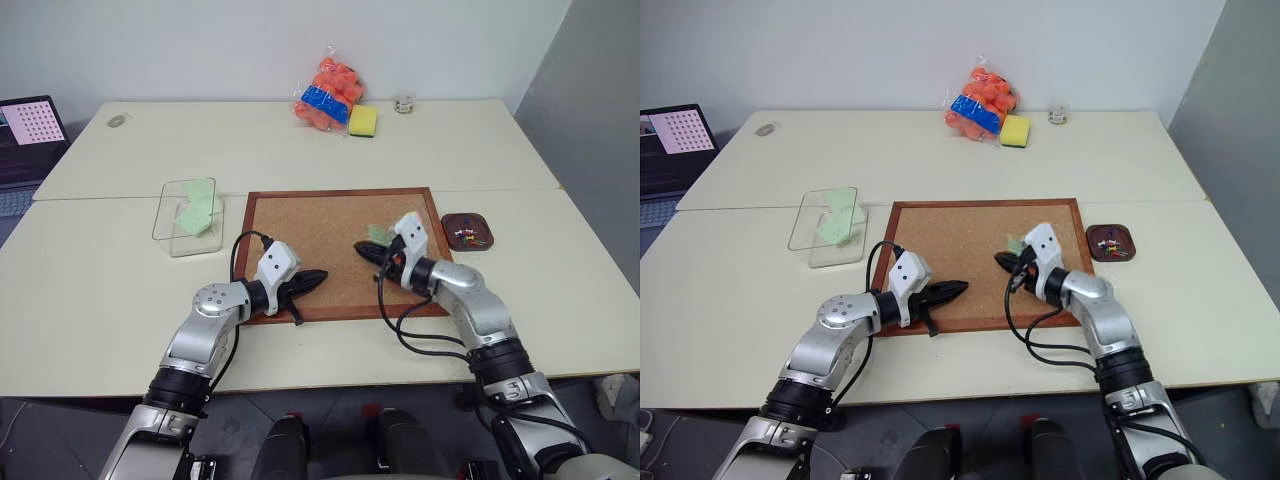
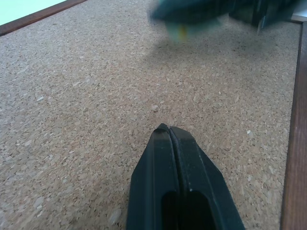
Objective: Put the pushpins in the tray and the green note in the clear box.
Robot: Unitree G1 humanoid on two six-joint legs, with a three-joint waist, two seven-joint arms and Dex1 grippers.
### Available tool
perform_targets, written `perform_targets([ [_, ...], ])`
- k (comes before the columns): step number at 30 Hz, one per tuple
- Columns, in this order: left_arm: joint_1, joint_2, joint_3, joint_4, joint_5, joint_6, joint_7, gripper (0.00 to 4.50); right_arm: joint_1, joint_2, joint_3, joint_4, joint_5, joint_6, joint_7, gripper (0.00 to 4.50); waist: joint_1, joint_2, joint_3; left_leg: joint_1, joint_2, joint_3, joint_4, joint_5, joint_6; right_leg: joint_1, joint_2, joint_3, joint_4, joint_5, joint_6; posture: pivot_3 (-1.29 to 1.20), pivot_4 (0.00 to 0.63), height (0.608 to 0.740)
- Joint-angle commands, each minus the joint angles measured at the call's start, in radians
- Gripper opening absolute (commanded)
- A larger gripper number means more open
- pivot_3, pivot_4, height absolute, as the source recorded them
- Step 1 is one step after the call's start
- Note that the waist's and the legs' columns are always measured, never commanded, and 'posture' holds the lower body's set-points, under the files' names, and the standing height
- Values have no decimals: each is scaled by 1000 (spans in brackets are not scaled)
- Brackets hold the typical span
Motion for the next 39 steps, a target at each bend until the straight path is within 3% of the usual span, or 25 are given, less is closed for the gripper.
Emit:
perform_targets([
  [1,18,6,-1,-6,10,5,-1,0,-15,-11,-29,-82,37,37,-9,30,0,0,0,0,0,0,0,0,0,0,0,0,0,0,0,0,150,740],
  [10,8,-6,9,-21,-12,20,1,0,-21,-19,-29,-110,38,62,-14,30,0,0,0,0,0,0,0,0,0,0,0,0,0,0,0,0,150,740],
  [12,-12,-20,47,-48,-82,91,-2,0,-18,-23,-16,-115,32,61,-5,30,0,0,0,0,0,0,0,0,0,0,0,0,0,0,0,0,150,740],
  [20,-146,8,189,-84,-304,344,-46,1293,15,-86,54,-124,-10,15,76,0,0,0,0,-1,0,-1,0,0,0,0,0,-1,0,-1,2,0,150,740],
  [23,-191,26,211,-80,-358,414,-74,2004,17,-117,81,-113,-25,-22,117,0,0,0,0,-1,-1,-1,0,0,0,0,0,-1,-1,-1,2,0,150,740],
  [32,-300,78,170,-19,-407,550,-200,3829,16,-171,132,-83,-61,-168,229,0,-1,-1,0,-1,-1,-1,0,0,0,0,0,-1,-1,-1,2,0,150,740],
  [34,-336,76,155,16,-404,564,-225,4092,17,-171,146,-88,-68,-201,248,0,0,-1,0,-1,-1,-1,0,0,0,0,0,-1,-1,-1,2,0,150,740],
  [39,-384,58,112,47,-393,557,-278,4092,10,-158,159,-107,-66,-224,262,0,0,-1,1,-1,-1,-1,0,0,0,0,0,-1,-1,-1,2,0,150,740],
])
